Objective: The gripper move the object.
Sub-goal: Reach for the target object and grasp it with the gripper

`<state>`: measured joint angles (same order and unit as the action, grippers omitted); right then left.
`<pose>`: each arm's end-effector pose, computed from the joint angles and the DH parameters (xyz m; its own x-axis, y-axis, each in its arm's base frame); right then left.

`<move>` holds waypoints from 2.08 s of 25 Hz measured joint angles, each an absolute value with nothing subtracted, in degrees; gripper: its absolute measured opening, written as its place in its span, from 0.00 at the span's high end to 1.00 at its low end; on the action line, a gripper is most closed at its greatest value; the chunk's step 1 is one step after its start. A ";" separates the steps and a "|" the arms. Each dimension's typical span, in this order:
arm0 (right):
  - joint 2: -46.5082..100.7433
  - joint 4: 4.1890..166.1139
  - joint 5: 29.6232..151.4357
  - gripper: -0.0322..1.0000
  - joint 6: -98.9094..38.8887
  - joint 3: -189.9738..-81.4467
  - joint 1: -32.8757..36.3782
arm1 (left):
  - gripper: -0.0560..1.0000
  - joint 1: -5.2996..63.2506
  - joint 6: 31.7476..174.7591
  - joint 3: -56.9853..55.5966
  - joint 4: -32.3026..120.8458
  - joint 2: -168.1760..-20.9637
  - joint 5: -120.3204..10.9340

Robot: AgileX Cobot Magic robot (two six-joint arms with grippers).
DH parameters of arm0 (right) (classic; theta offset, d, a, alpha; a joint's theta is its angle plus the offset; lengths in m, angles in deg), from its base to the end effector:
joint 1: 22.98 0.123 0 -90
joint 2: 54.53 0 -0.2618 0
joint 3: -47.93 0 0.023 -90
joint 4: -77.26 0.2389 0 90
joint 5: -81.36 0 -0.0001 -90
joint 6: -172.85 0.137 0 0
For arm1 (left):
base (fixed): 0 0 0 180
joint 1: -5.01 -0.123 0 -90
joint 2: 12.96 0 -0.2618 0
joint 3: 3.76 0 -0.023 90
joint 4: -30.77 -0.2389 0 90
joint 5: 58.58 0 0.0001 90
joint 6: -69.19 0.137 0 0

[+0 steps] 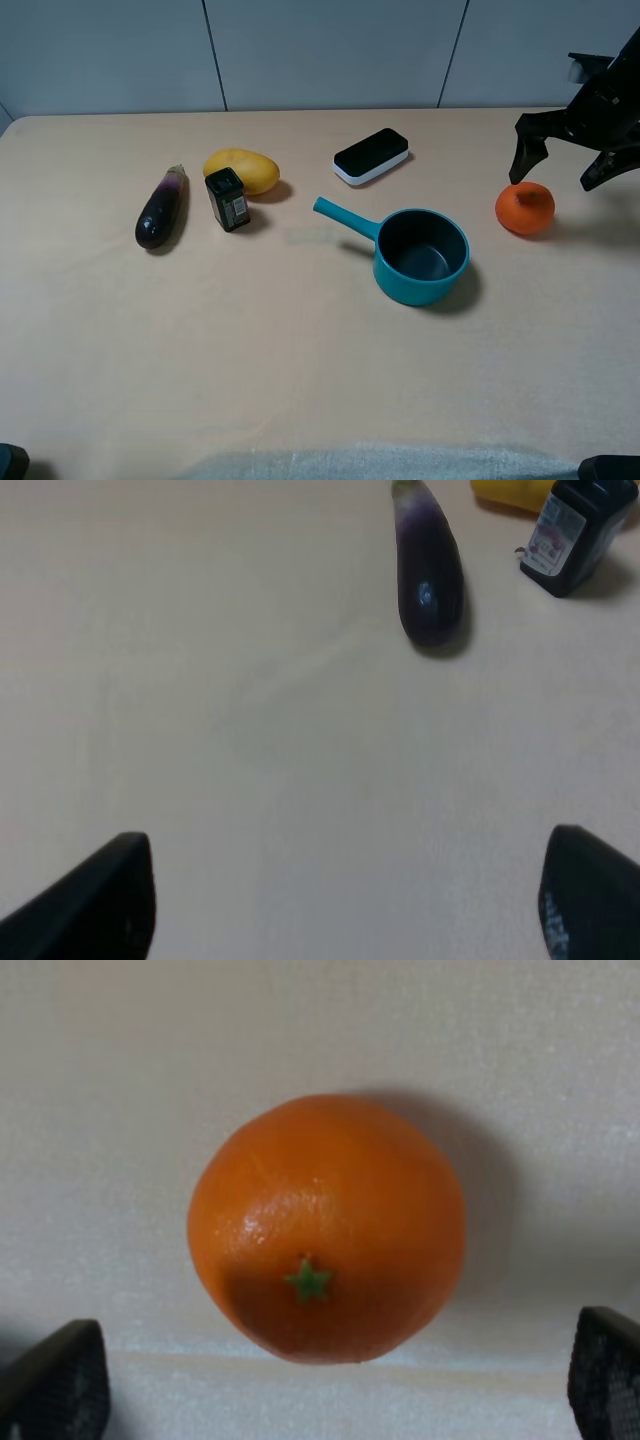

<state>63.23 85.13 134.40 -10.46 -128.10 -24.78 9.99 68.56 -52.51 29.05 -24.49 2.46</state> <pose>0.3505 0.0040 0.1130 -0.9941 0.0562 -0.0929 0.0458 0.9927 0.1113 0.0566 -0.0013 0.2425 -0.5175 0.0486 -0.8543 0.0663 0.9977 0.0167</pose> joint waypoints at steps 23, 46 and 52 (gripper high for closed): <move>71.67 86.63 131.49 0.30 -10.90 -128.10 -24.78 | 0.21 9.99 68.56 -52.51 29.05 -24.49 2.46; 72.66 89.13 130.34 0.30 -12.55 -128.10 -24.78 | 0.21 9.99 68.56 -52.51 29.05 -24.49 2.46; 73.18 89.27 130.34 0.30 -12.55 -128.10 -24.78 | 0.21 9.99 68.56 -52.51 29.05 -24.49 2.46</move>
